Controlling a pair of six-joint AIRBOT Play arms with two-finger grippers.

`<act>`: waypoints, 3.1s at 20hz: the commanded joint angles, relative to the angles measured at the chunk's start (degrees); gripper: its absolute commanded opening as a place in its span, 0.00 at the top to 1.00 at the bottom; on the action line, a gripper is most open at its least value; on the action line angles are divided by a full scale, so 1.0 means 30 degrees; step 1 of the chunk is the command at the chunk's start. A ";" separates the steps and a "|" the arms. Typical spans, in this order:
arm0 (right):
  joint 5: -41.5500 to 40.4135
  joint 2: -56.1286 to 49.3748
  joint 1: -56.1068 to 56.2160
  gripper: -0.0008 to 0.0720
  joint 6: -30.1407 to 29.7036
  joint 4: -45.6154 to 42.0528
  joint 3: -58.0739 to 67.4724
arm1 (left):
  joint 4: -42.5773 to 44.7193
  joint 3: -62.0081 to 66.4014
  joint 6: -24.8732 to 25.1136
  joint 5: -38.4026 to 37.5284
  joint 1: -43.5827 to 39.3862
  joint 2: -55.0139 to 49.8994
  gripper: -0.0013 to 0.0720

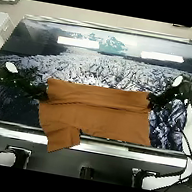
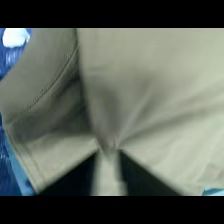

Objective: Fold the clothes and pants, and hang the long-sleeved shirts on hangers.

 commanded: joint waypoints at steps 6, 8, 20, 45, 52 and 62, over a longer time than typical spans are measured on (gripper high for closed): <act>0.5253 0.1435 -0.2805 0.14 -0.1304 -0.0721 0.0175 | 0.0073 -0.1056 0.1129 -0.4925 0.3942 0.2856 0.13; 0.4830 0.2543 -0.3548 0.14 -0.1311 -0.0634 -0.1370 | 0.0051 -0.4422 0.1851 -0.4284 0.4095 0.4554 0.19; 0.3184 0.4517 -0.3599 0.16 -0.2266 -0.0765 -0.4779 | -0.4685 -1.4469 0.4007 0.0444 0.2856 0.7541 0.27; -0.0474 0.5115 -0.3599 0.22 -0.4167 0.2849 -1.2313 | -0.6309 -1.3814 0.4029 0.0896 0.0291 0.7599 0.95; 0.0831 0.6069 -0.3599 0.93 -0.5107 0.3395 -1.2058 | -0.6025 -1.2364 0.4029 0.0226 0.0299 0.8539 0.95; -0.4641 0.5464 -0.1348 0.94 -0.2601 0.3949 -0.5093 | -0.4320 -0.2229 0.1435 0.1719 -0.0007 0.5639 0.95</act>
